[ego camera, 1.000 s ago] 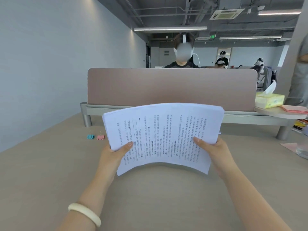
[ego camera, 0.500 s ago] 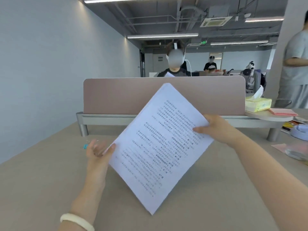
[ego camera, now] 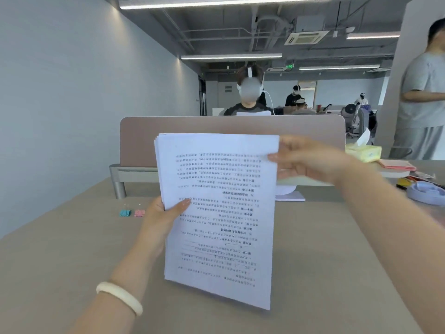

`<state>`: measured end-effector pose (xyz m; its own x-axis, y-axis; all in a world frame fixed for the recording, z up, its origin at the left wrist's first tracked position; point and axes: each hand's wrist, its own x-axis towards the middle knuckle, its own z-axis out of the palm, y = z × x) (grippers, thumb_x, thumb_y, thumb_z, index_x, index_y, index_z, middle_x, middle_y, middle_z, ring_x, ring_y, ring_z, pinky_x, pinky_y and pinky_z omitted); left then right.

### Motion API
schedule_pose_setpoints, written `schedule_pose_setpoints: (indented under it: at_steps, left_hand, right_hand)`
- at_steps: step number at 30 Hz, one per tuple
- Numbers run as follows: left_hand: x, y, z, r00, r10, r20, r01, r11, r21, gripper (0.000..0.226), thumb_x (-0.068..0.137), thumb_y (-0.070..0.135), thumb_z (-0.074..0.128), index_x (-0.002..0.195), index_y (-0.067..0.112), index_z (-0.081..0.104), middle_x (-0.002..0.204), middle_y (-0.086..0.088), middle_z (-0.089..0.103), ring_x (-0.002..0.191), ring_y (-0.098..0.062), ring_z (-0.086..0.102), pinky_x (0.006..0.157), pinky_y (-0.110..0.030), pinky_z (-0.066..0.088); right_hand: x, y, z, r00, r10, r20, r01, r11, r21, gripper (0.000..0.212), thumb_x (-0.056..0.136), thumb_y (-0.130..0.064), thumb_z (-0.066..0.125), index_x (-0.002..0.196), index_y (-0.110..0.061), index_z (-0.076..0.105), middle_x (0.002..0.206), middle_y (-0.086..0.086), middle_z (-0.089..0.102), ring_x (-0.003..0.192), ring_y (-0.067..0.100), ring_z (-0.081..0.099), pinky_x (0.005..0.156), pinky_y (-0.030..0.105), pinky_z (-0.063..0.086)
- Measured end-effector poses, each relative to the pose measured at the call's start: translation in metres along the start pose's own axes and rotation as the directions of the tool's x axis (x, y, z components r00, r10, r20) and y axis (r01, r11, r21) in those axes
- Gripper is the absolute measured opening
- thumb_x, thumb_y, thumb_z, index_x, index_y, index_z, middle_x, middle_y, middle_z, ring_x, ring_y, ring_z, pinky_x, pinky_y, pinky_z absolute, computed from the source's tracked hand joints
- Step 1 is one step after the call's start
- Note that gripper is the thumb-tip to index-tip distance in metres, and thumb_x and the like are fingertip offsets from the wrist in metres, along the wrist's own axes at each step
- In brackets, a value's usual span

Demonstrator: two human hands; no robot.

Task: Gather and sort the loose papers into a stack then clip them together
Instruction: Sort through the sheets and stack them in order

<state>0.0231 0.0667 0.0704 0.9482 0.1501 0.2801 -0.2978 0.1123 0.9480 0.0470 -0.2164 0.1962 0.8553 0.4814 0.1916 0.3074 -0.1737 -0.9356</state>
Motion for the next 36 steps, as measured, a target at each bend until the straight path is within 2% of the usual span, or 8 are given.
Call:
schedule_pose_setpoints:
  at_steps: [6,9,15,19,22,27,30,36]
  left_hand:
    - [-0.004,0.005,0.023,0.980,0.154,-0.130,-0.158,0.987,-0.018,0.018,0.086,0.012,0.065,0.101,0.022,0.070,0.097,0.011,0.076,0.091,-0.010,0.073,0.073,-0.025,0.057]
    - [0.002,0.016,0.033,0.964,0.219,-0.150,-0.213,0.976,0.055,0.014,0.086,0.017,0.066,0.095,0.027,0.069,0.088,0.019,0.075,0.085,-0.003,0.072,0.071,-0.022,0.056]
    - [0.010,-0.008,0.039,0.976,0.154,-0.155,-0.129,0.979,0.159,0.033,0.082,0.024,0.071,0.113,0.022,0.060,0.100,0.014,0.071,0.087,-0.002,0.068,0.068,-0.022,0.050]
    - [0.015,-0.030,0.041,0.982,0.104,-0.158,-0.066,0.971,0.231,0.031,0.089,0.024,0.063,0.119,0.019,0.058,0.104,0.012,0.069,0.092,-0.002,0.066,0.060,-0.013,0.047]
    - [0.017,-0.031,0.045,0.980,0.121,-0.160,-0.079,0.966,0.246,0.027,0.093,0.019,0.057,0.119,0.018,0.059,0.101,0.015,0.068,0.089,0.004,0.064,0.057,-0.005,0.047]
    - [0.020,-0.019,0.044,0.970,0.161,-0.185,-0.123,0.972,0.199,0.024,0.089,0.022,0.062,0.113,0.020,0.060,0.103,0.013,0.070,0.094,-0.003,0.067,0.070,-0.019,0.050]
    - [0.018,-0.033,0.042,0.980,0.082,-0.180,-0.046,0.979,0.196,0.022,0.087,0.023,0.065,0.109,0.025,0.062,0.103,0.012,0.071,0.094,-0.005,0.068,0.067,-0.019,0.050]
    - [0.019,-0.047,0.037,0.984,0.001,-0.181,0.035,0.980,0.194,0.024,0.086,0.021,0.067,0.110,0.019,0.064,0.101,0.006,0.073,0.093,-0.013,0.069,0.074,-0.029,0.052]
  right_hand:
    - [-0.009,0.083,0.068,0.926,-0.007,-0.379,0.090,0.975,0.201,0.022,0.095,-0.021,0.055,0.113,-0.014,0.064,0.109,0.004,0.074,0.099,0.022,0.071,0.091,0.045,0.055]
    - [0.000,0.072,0.068,0.858,-0.089,-0.506,0.228,0.949,0.219,0.017,0.097,-0.020,0.051,0.110,-0.019,0.063,0.101,-0.006,0.075,0.092,0.012,0.072,0.080,0.032,0.058]
    - [0.003,0.105,0.069,0.844,-0.052,-0.533,0.178,0.966,0.187,0.022,0.092,-0.017,0.059,0.114,-0.020,0.060,0.110,-0.005,0.072,0.097,0.008,0.070,0.078,0.028,0.056]
    - [0.006,0.125,0.073,0.838,0.007,-0.546,0.108,0.978,0.179,0.024,0.094,-0.022,0.056,0.118,-0.023,0.053,0.118,-0.006,0.067,0.107,0.012,0.065,0.093,0.034,0.051]
    - [0.010,0.125,0.078,0.814,0.016,-0.580,0.098,0.981,0.166,0.017,0.098,-0.018,0.048,0.103,-0.033,0.051,0.108,-0.011,0.066,0.100,0.007,0.063,0.079,0.023,0.050]
    - [0.012,0.115,0.066,0.802,-0.059,-0.594,0.175,0.975,0.139,0.015,0.096,-0.018,0.052,0.102,-0.031,0.054,0.095,-0.021,0.066,0.088,-0.007,0.064,0.071,0.014,0.051]
    - [0.012,0.129,0.067,0.858,0.017,-0.513,0.105,0.972,0.208,0.028,0.094,-0.022,0.057,0.121,-0.023,0.053,0.115,-0.008,0.069,0.104,0.007,0.066,0.089,0.030,0.055]
    - [0.011,0.137,0.075,0.848,0.076,-0.524,-0.015,0.993,0.120,0.023,0.097,-0.012,0.048,0.114,-0.025,0.058,0.099,-0.017,0.067,0.087,-0.001,0.065,0.059,0.003,0.048]
